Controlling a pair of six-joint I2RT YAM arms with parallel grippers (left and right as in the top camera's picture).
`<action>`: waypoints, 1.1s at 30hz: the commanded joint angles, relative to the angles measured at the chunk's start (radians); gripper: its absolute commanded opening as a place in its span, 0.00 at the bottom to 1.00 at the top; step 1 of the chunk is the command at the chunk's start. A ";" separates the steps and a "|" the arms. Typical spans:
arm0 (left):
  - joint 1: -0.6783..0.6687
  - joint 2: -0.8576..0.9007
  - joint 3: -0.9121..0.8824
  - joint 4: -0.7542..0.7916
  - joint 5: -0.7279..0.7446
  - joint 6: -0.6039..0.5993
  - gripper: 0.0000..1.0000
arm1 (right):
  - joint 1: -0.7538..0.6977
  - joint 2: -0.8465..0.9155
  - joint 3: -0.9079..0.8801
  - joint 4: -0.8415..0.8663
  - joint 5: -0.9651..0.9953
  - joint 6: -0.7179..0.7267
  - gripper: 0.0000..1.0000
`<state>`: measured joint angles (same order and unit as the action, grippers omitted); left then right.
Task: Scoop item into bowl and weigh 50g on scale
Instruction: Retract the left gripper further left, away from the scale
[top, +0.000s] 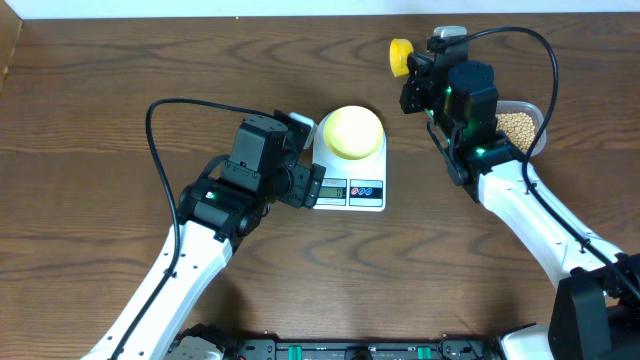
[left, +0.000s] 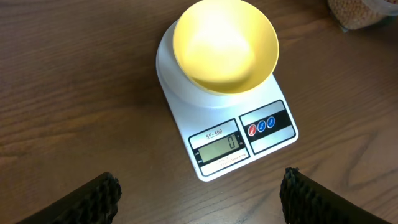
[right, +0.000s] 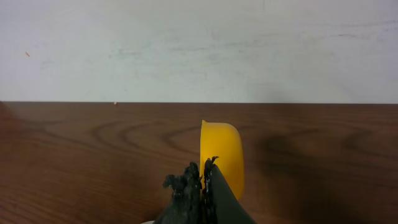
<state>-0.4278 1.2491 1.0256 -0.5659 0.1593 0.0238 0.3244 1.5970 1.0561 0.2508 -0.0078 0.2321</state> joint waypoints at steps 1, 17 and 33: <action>0.004 -0.007 -0.008 -0.002 0.013 0.010 0.85 | -0.010 0.007 0.017 0.003 0.002 -0.013 0.01; 0.004 -0.007 -0.008 -0.002 0.013 0.010 0.85 | -0.009 0.007 0.017 -0.011 0.001 -0.012 0.01; 0.004 -0.024 -0.008 -0.031 0.049 0.181 0.84 | -0.009 0.007 0.017 -0.010 -0.003 -0.009 0.01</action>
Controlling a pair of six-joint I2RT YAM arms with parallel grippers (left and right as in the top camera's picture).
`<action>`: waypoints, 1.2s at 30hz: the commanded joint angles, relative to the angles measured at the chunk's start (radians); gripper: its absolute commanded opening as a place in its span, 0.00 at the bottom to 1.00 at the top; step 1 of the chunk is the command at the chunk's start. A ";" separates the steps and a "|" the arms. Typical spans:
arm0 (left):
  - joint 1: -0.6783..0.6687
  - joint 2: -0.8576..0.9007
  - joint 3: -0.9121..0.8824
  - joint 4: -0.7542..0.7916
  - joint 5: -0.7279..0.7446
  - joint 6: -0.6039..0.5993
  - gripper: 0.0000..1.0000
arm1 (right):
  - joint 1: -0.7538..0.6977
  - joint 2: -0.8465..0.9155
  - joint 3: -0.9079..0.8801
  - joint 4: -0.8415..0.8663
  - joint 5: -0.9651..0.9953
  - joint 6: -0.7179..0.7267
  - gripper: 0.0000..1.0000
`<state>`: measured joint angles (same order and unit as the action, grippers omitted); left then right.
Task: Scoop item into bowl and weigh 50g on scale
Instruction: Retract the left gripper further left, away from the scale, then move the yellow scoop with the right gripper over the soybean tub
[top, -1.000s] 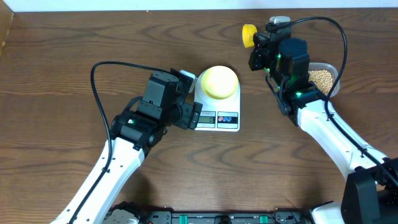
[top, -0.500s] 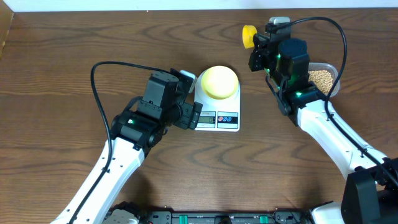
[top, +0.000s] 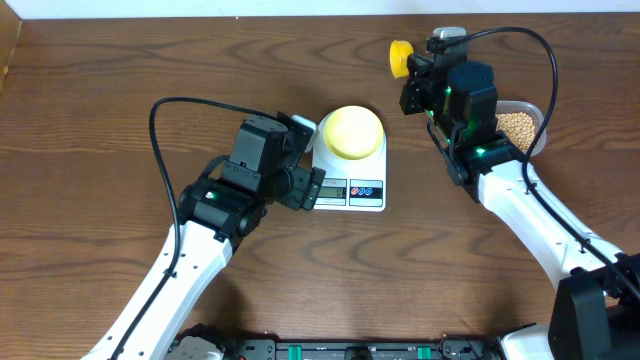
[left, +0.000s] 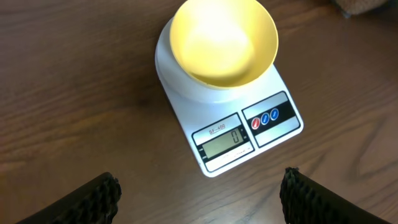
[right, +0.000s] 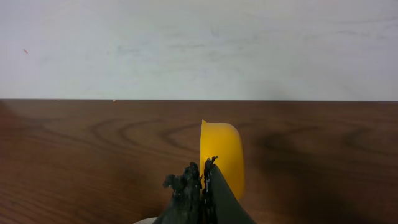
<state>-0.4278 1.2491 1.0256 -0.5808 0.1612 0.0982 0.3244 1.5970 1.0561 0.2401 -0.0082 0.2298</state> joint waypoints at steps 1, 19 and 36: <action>0.005 -0.033 -0.008 -0.026 0.077 0.151 0.84 | -0.009 0.007 0.017 0.001 -0.002 -0.006 0.01; 0.292 -0.223 -0.016 -0.204 0.450 0.474 0.85 | -0.009 0.007 0.017 0.001 -0.002 -0.006 0.01; 0.292 -0.170 -0.023 -0.184 0.410 0.470 0.84 | -0.009 0.007 0.017 -0.002 -0.002 -0.006 0.01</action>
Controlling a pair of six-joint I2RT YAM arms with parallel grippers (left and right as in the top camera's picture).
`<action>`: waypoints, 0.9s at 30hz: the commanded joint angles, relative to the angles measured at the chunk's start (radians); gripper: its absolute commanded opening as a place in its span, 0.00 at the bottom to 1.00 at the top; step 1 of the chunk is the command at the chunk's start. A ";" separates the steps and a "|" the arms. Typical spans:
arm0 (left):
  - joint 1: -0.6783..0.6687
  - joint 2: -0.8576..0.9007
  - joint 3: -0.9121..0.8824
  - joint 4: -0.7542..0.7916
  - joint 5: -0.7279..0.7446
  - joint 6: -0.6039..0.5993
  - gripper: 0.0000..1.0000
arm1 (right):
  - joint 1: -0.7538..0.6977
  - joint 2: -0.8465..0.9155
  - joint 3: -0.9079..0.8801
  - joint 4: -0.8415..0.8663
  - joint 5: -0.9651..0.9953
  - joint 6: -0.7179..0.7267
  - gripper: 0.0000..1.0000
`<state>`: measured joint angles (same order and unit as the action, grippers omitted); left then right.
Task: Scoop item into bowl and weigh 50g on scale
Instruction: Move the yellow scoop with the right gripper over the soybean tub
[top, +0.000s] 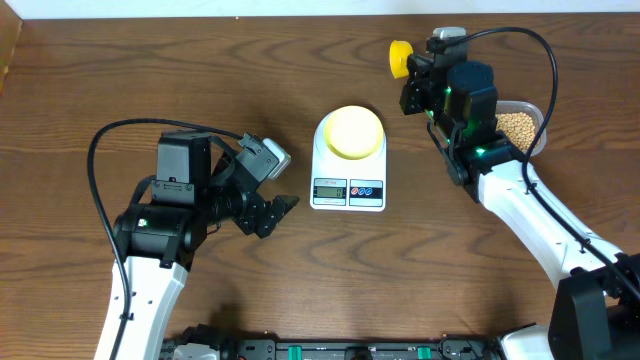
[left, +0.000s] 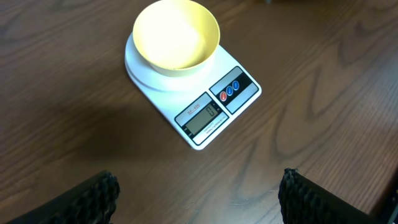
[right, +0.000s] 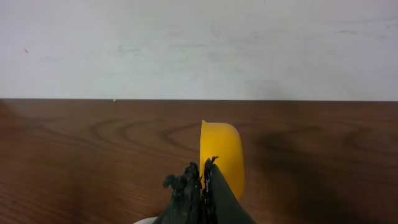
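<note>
A pale yellow bowl (top: 349, 131) (left: 176, 35) stands empty on the white scale (top: 348, 190) (left: 217, 106) in the middle of the table. Left of the scale my left gripper (top: 275, 205) (left: 198, 198) hangs open over bare wood with nothing between its fingers. Near the far edge my right gripper (top: 408, 66) (right: 203, 171) is shut on a yellow scoop (top: 399, 55) (right: 222, 155). Its cup stands on edge beyond the fingertips, held above the table. A clear container of tan grains (top: 521, 125) lies right of that arm, partly hidden by it.
A white wall (right: 199, 50) rises behind the table's far edge. Black cables loop over both arms. Bare wood lies to the left and in front of the scale.
My left gripper has drawn back from the scale's left edge to a spot further left and nearer the front, still open. The right arm and scoop have not moved.
My left gripper hung open right against the scale's left side at both earlier moments, the display reading 0 under the empty bowl. Now it stands clear of the scale. My right gripper held the yellow scoop near the far edge throughout.
</note>
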<state>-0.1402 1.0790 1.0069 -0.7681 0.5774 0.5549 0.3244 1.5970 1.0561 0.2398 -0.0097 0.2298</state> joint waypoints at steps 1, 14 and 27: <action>0.004 0.000 -0.004 0.003 -0.006 0.013 0.85 | -0.009 0.007 0.017 -0.001 -0.001 0.001 0.01; 0.004 0.000 -0.004 0.002 -0.006 0.013 0.85 | -0.009 0.006 0.017 -0.006 -0.054 -0.039 0.01; 0.004 0.000 -0.004 0.002 -0.006 0.013 0.85 | -0.037 -0.065 0.065 -0.126 -0.074 -0.036 0.02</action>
<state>-0.1402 1.0790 1.0069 -0.7658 0.5735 0.5549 0.3027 1.5826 1.0649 0.1585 -0.0639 0.2111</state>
